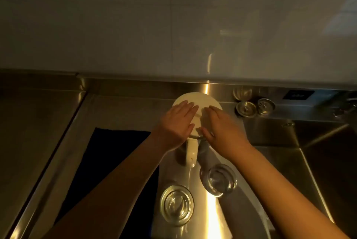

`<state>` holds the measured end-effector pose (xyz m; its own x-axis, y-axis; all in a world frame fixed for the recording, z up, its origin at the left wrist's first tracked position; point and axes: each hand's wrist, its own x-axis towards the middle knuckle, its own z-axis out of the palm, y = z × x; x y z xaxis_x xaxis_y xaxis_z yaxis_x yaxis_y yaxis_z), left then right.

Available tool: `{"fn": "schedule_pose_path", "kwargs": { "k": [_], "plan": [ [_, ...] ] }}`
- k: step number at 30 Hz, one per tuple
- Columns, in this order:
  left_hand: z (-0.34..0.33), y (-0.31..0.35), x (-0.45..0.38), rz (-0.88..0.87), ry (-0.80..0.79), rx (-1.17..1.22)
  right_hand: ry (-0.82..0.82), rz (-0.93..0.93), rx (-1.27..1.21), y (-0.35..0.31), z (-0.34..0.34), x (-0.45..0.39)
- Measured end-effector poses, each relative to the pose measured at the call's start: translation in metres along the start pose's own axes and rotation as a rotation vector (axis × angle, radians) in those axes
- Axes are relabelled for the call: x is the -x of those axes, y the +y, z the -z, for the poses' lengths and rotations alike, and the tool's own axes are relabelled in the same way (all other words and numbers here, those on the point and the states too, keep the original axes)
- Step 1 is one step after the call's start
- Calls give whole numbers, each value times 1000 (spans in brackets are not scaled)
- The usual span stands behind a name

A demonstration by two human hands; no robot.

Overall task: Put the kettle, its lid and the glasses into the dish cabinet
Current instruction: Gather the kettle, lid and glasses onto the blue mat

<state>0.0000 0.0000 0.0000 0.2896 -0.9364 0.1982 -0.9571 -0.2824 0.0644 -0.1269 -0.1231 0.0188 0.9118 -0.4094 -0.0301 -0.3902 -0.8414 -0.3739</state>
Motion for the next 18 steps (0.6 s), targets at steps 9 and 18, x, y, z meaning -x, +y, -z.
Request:
{"fn": "schedule_pose_path", "kwargs": {
  "k": [9,18],
  "plan": [
    [-18,3,-11,-149,217,-216,179,191,-20,18,-16,-19],
    [-16,5,-14,-85,145,-115,240,186,-6,16,-15,-31]
  ]
}}
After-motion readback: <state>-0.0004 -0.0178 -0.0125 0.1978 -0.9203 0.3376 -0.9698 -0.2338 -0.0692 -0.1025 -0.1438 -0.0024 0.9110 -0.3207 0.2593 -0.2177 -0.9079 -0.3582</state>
